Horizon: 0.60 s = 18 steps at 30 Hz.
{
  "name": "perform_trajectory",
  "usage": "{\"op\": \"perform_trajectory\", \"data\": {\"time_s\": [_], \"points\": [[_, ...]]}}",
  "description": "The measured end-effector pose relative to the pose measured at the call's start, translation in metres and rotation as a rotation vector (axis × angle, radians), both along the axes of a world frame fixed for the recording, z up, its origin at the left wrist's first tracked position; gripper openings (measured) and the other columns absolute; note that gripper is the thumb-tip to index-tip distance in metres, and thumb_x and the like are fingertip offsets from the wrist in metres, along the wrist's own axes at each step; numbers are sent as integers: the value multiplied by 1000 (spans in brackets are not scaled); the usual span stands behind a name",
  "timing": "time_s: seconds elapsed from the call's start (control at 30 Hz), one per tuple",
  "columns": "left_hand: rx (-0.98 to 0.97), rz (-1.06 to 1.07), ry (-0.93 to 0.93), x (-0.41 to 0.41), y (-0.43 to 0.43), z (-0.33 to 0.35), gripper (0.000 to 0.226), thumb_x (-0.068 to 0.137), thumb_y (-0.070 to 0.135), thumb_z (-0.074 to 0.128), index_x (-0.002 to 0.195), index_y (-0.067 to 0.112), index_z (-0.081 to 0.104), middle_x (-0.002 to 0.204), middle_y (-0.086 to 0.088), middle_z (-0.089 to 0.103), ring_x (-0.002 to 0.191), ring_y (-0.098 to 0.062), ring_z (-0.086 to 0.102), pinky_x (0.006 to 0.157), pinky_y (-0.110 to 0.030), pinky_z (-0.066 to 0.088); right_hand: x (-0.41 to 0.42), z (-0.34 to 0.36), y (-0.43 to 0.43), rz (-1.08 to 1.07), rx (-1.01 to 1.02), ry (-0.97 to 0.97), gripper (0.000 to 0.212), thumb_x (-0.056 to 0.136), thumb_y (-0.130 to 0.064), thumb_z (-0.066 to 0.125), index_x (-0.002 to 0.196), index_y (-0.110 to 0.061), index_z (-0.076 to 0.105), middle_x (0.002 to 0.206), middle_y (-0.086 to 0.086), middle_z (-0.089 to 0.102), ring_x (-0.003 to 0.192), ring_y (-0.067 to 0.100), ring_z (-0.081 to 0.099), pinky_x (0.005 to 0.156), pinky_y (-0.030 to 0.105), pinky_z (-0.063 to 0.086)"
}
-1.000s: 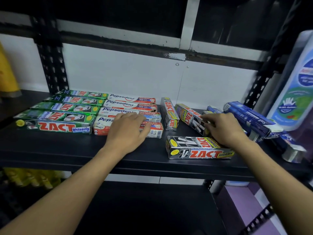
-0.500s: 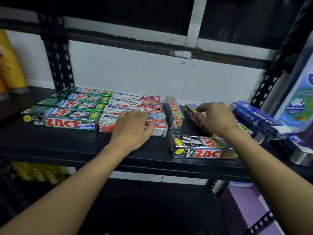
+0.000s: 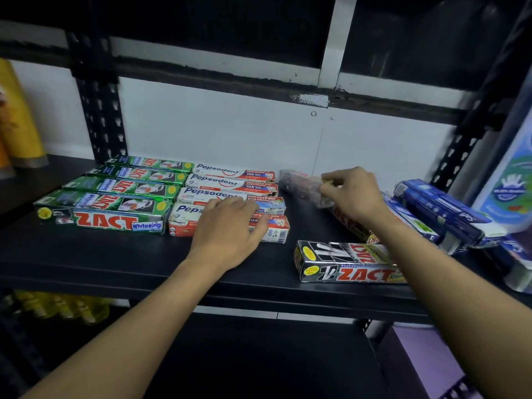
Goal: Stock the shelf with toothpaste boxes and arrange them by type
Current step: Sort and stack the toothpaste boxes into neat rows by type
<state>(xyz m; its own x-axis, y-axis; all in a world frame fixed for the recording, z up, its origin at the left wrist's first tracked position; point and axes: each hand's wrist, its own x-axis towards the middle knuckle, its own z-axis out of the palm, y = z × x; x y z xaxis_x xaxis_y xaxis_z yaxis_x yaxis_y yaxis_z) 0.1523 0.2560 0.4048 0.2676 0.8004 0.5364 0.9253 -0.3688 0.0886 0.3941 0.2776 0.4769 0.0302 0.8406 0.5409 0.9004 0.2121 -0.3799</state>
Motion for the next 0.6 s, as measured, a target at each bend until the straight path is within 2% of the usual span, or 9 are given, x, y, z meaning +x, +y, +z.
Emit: {"op": "perform_trajectory", "data": {"time_s": [0.1,0.17,0.3,0.4,0.47,0.6], "points": [[-6,-2,2,0,1,0,56,96,58,20,116,27,62,108,9,66,106,-14,57,96,-36,38,18,29,14,1,29,-29,31,82,-21,70,109,-7,75,109,11,74,102,19,68,90,18,45],[-6,-2,-2,0,0,-1,55,95,58,21,116,27,62,108,9,66,106,-14,57,96,-36,38,26,46,23,16,39,-94,33,81,-17,70,113,-10,74,111,9,73,100,19,66,90,21,45],[-5,0,-1,1,-1,1,57,95,57,21,121,26,62,113,9,66,108,-13,57,96,-35,37,39,60,46,70,27,-211,31,80,-15,72,112,-13,74,106,9,73,88,16,59,78,22,39],[-6,8,4,1,-2,1,57,95,58,20,121,27,61,113,10,66,107,-12,57,96,-34,37,49,58,58,97,1,-206,32,80,-14,77,112,-15,74,112,2,72,101,17,62,84,24,41],[-4,12,5,2,-2,2,55,95,57,22,120,28,61,111,11,66,106,-11,57,95,-34,37,58,51,64,53,-23,-211,34,81,-6,74,113,-17,73,115,1,71,108,19,61,89,26,41],[-5,15,5,1,-1,2,53,95,56,25,121,27,61,112,11,66,107,-12,57,96,-34,37,78,29,69,-20,-175,-148,44,80,2,73,118,-19,71,120,4,69,102,19,62,88,24,42]]}}
